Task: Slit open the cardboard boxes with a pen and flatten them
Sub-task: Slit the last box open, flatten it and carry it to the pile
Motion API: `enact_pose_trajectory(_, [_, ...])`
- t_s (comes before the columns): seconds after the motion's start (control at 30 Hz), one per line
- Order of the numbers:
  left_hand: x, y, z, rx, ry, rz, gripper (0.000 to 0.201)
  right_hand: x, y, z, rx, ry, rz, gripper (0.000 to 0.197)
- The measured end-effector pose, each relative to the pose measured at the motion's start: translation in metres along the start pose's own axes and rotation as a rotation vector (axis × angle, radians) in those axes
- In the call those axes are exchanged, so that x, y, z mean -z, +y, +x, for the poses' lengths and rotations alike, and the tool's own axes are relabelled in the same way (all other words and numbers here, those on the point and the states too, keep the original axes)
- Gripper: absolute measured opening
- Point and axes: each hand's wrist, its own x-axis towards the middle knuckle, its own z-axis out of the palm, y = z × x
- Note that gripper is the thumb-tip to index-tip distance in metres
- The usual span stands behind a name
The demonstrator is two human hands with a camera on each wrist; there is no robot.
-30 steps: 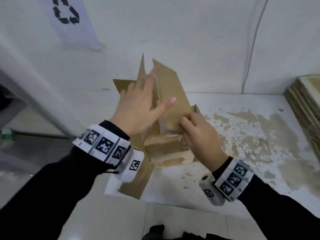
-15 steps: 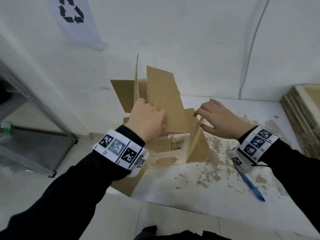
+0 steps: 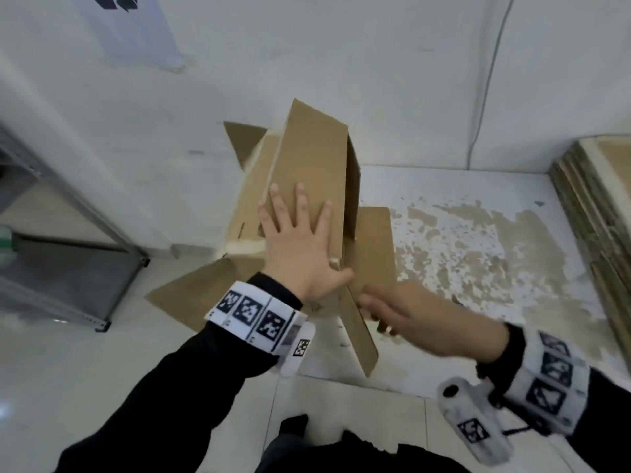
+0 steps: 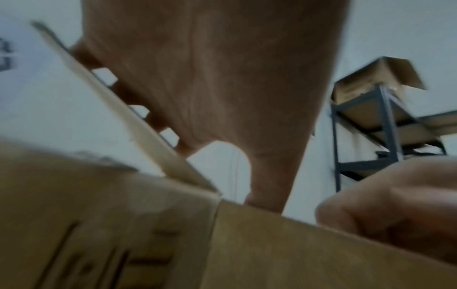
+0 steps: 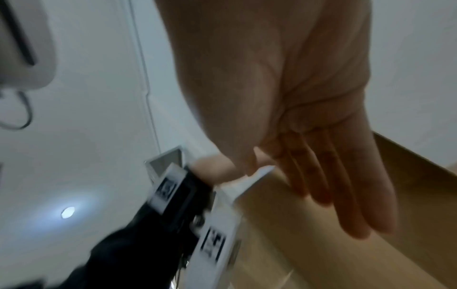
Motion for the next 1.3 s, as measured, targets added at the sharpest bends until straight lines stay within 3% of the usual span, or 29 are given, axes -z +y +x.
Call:
enact_pose_trajectory(0.03, [-0.007,-0.008,-0.003,-0.018,0.008,-0.033,0.106,0.007,0.008,0.009,-0.044,0.038,0.04,0.038])
enact_pose_trajectory(0.13, [-0.027,-0.025,-0.015,-0.074,0.059,-0.095,0.103,0.03,0.046,0.053,-0.165,0.272,0.054,0.035])
enact_pose_trajectory(0.27, [-0.043,-0.036,-0.033,-0.147,0.102,-0.154,0.102,0.036,0.072,0.129,-0.275,0.443,-0.14,0.068])
enact_pose_trajectory(0.4, [-0.05,-0.042,-0.04,-0.189,0.174,-0.207,0.099,0.026,0.08,0.164,-0.321,0.504,-0.245,0.039])
enact_pose_trajectory(0.53, [-0.057,-0.043,-0.042,-0.194,0.257,-0.218,0.098,0.047,0.105,0.141,-0.26,0.443,-0.224,0.04])
enact_pose_trajectory(0.6, [-0.06,-0.042,-0.044,-0.202,0.307,-0.242,0.096,0.073,0.129,0.122,-0.307,0.431,-0.215,0.028])
enact_pose_trajectory(0.67, [-0.065,-0.042,-0.048,-0.227,0.356,-0.276,0.093,0.093,0.154,0.106,-0.395,0.496,-0.12,0.026])
enact_pose_trajectory(0.77, [-0.069,-0.041,-0.051,-0.244,0.386,-0.298,0.092,0.097,0.18,0.096,-0.489,0.657,0.245,0.018])
enact_pose_trajectory(0.83, [-0.067,-0.038,-0.045,-0.233,0.387,-0.293,0.091,0.083,0.181,0.092,-0.519,0.673,0.337,0.055])
enact_pose_trajectory(0.9, [-0.061,-0.032,-0.032,-0.195,0.366,-0.266,0.09,0.054,0.157,0.08,-0.435,0.693,0.238,0.077])
enact_pose_trajectory(0.97, [-0.052,-0.022,-0.014,-0.152,0.318,-0.228,0.09,0.01,0.117,0.055,-0.252,0.732,0.252,0.076])
enact_pose_trajectory(1.1, [-0.044,0.003,0.039,-0.134,0.307,-0.169,0.083,-0.082,0.037,0.009,0.083,0.523,0.631,0.075])
enact_pose_trajectory(1.23, [-0.049,0.027,0.09,-0.178,0.319,-0.139,0.074,-0.099,0.041,0.028,-0.029,0.713,0.959,0.084])
enact_pose_trajectory(1.3, [-0.054,0.037,0.112,-0.202,0.307,-0.106,0.072,-0.092,0.052,0.036,-0.093,0.781,1.088,0.075])
